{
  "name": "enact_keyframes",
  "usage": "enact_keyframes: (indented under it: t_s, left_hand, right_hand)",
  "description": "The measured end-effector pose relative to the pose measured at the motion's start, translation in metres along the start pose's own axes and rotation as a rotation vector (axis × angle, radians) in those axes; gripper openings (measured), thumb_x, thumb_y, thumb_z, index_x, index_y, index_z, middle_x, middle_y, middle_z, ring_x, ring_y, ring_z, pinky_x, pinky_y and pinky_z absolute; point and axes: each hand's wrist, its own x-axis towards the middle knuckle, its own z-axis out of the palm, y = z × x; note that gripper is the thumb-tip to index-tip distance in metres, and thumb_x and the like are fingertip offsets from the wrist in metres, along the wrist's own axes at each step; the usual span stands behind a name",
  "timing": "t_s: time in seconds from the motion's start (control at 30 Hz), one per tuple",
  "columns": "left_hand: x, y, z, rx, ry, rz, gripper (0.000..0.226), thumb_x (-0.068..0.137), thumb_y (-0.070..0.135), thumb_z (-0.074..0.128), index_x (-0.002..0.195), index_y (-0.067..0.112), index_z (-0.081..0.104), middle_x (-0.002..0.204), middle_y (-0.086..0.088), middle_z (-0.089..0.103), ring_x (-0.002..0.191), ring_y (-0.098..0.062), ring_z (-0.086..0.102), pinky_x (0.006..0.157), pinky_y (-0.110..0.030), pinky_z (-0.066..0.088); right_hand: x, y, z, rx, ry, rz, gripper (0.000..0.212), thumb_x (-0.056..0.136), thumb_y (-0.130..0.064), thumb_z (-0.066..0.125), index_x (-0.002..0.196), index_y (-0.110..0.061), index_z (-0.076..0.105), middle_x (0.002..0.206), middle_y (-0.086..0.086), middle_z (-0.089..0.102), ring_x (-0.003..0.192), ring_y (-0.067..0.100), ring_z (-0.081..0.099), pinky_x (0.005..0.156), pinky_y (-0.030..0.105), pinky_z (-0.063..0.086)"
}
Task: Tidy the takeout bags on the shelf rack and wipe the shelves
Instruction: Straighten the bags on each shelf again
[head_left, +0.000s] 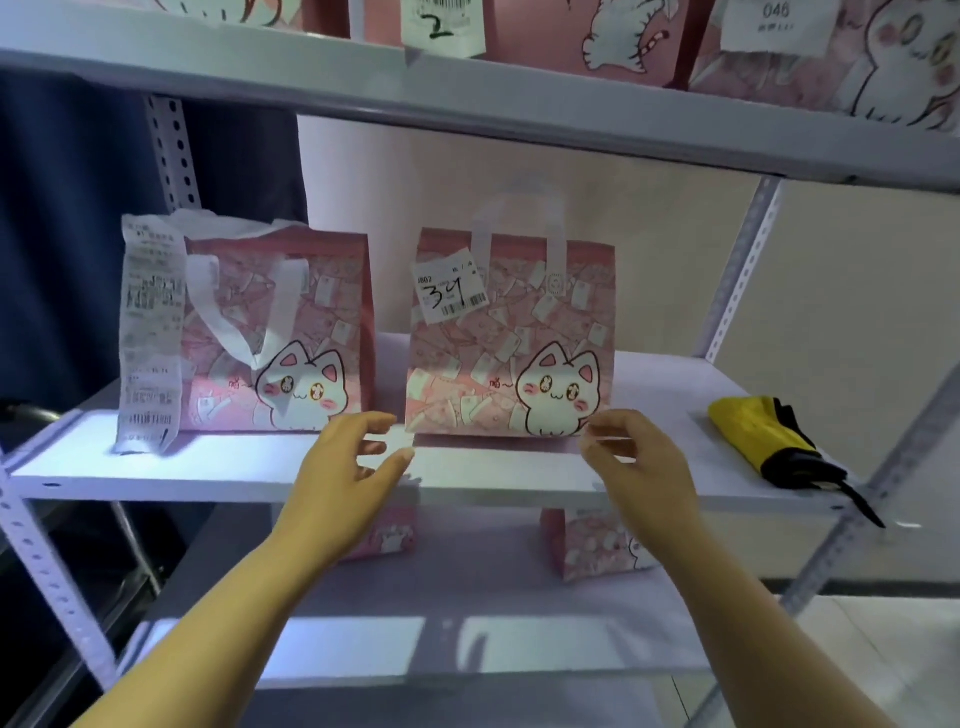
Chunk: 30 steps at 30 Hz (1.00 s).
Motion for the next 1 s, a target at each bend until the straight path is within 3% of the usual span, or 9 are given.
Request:
enact_keyframes:
  t_s: [0.17,0.4,0.57,0.63,0.77,0.9,1.0]
  left_hand:
    - [-0.040,-0.010,-0.012,0.020,-0.051,-0.064,0.018,0.085,0.032,0.063,0.102,0.033,0.059,0.103,0.020,0.056,0.089,0.006,0.057,0.068,-0.011,0.042]
    - [-0.099,-0.044,-0.006,0.062,-0.099,-0.201,0.012,0.084,0.032,0.064,0.090,0.041,0.059,0.094,0.018,0.061,0.086,0.007,0.057,0.068,-0.011,0.042]
    - [-0.129,-0.082,0.015,0.076,-0.133,-0.350,0.011,0.084,0.027,0.066,0.088,0.035,0.060,0.094,0.013,0.063,0.084,0.002,0.059,0.067,-0.014,0.043]
    - [-0.136,-0.101,0.022,0.089,-0.162,-0.382,0.013,0.085,0.027,0.065,0.087,0.037,0.059,0.094,0.015,0.062,0.085,-0.001,0.059,0.068,-0.016,0.043]
    - [-0.140,-0.142,0.032,0.119,-0.182,-0.432,0.014,0.086,0.027,0.064,0.089,0.038,0.057,0.095,0.014,0.061,0.085,-0.003,0.059,0.068,-0.015,0.042]
    - [-0.126,-0.198,0.041,0.164,-0.171,-0.434,0.015,0.086,0.027,0.064,0.098,0.033,0.057,0.101,0.010,0.061,0.089,-0.002,0.057,0.074,-0.021,0.044]
    - [-0.107,-0.245,0.050,0.250,-0.122,-0.370,0.027,0.085,0.028,0.065,0.110,0.024,0.057,0.103,0.008,0.056,0.089,-0.003,0.054,0.079,-0.021,0.039]
  right_hand:
    - [-0.030,0.002,0.012,-0.012,-0.184,-0.022,0.009,0.085,-0.027,0.064,0.088,-0.034,0.062,0.090,-0.016,0.065,0.084,-0.006,0.059,0.069,0.014,0.046]
    - [-0.073,0.030,0.033,-0.021,-0.441,0.041,0.008,0.086,-0.029,0.063,0.085,-0.037,0.062,0.084,-0.022,0.064,0.082,-0.006,0.058,0.067,0.007,0.043]
    - [-0.091,0.067,0.059,-0.062,-0.583,0.075,0.006,0.086,-0.034,0.062,0.085,-0.040,0.062,0.088,-0.028,0.062,0.086,-0.008,0.057,0.067,0.005,0.042]
    - [-0.094,0.083,0.073,-0.075,-0.607,0.099,0.007,0.086,-0.033,0.062,0.082,-0.040,0.062,0.087,-0.029,0.062,0.085,-0.008,0.057,0.067,0.006,0.041]
    - [-0.092,0.114,0.107,-0.084,-0.586,0.163,0.007,0.086,-0.029,0.063,0.082,-0.034,0.063,0.084,-0.016,0.065,0.081,-0.001,0.058,0.071,0.015,0.044]
    - [-0.080,0.148,0.156,-0.124,-0.577,0.193,0.005,0.088,-0.030,0.061,0.092,-0.032,0.060,0.090,-0.013,0.063,0.084,0.004,0.059,0.076,0.025,0.049]
    - [-0.063,0.175,0.201,-0.100,-0.519,0.201,0.012,0.088,-0.028,0.061,0.099,-0.028,0.057,0.091,-0.011,0.062,0.081,0.005,0.059,0.068,0.021,0.049]
